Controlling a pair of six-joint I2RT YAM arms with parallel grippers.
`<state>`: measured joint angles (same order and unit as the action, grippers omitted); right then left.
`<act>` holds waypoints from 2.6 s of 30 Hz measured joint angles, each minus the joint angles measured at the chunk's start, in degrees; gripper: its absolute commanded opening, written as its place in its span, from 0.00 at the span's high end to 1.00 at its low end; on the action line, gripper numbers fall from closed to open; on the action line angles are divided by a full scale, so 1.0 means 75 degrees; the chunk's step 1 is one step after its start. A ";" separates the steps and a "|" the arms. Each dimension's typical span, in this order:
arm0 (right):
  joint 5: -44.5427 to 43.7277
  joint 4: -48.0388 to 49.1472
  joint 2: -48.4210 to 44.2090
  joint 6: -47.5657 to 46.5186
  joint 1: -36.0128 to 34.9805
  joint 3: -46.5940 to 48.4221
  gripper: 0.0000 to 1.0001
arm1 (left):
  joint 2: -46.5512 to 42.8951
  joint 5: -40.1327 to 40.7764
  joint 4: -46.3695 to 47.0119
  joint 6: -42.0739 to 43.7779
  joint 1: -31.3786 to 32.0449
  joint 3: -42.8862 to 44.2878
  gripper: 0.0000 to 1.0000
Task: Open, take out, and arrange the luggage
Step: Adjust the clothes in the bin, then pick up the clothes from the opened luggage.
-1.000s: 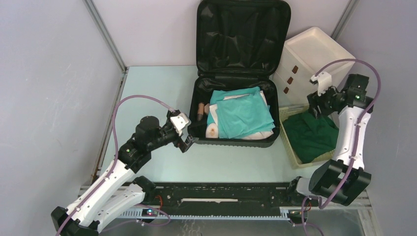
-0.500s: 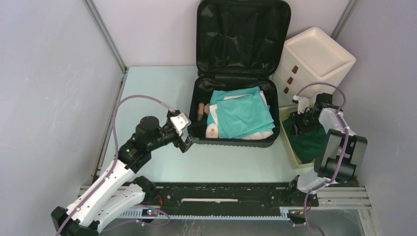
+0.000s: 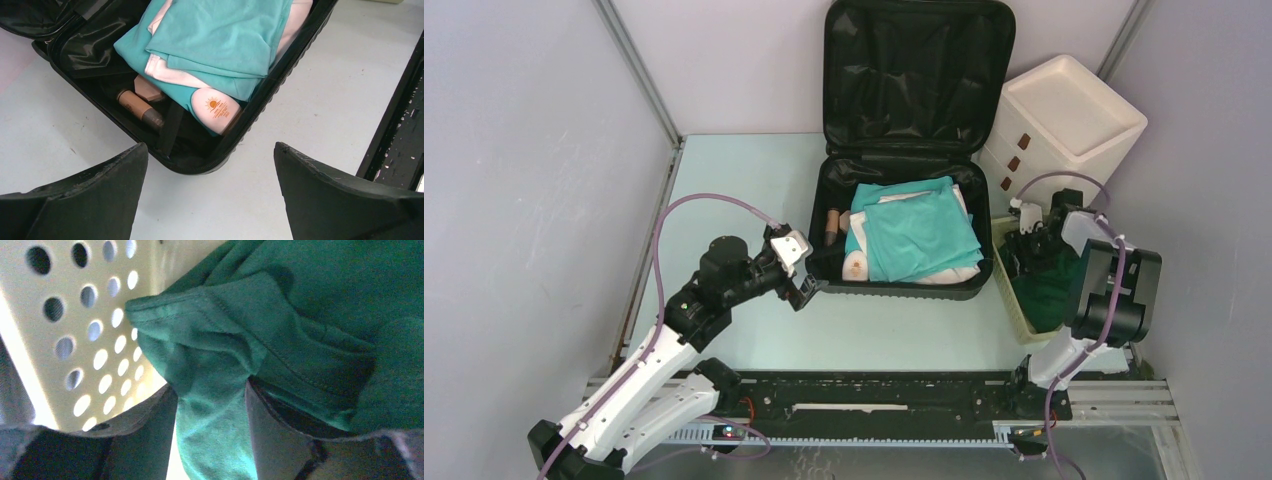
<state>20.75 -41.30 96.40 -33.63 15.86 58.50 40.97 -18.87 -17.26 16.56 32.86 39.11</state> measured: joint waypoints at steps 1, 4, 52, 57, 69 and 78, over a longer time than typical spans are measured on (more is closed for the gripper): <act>-0.0119 -0.0003 0.0044 0.0035 -0.0044 0.0041 0.52 | 0.0000 0.0000 -0.0003 0.0000 0.0000 0.0000 0.00; -0.0574 0.0058 0.0125 0.0117 -0.0181 0.0117 0.70 | -0.0003 0.0000 0.0000 0.0000 0.0000 0.0000 0.00; 0.4013 -0.2602 -0.3934 -0.1314 0.0560 0.1457 0.18 | 0.0154 -0.0618 0.0358 -0.0242 -0.0026 -0.0003 0.00; 0.5674 -0.2932 -0.4217 -0.2122 0.0128 0.0944 0.19 | 0.0743 -0.0714 0.1163 -0.1661 -0.0067 0.0000 0.00; 0.5907 -0.2151 -0.4226 -0.1734 0.0245 -0.0446 0.19 | 0.4217 -0.0064 0.3424 -0.7149 -0.0082 0.0618 0.18; 0.5610 -0.1813 -0.4377 -0.1408 0.0184 -0.0443 0.19 | 0.6368 0.2538 0.2101 -0.8102 0.0455 0.3042 0.37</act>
<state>62.83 -54.89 63.57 -44.18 17.23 55.18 88.73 0.16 -1.50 -44.21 36.27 61.93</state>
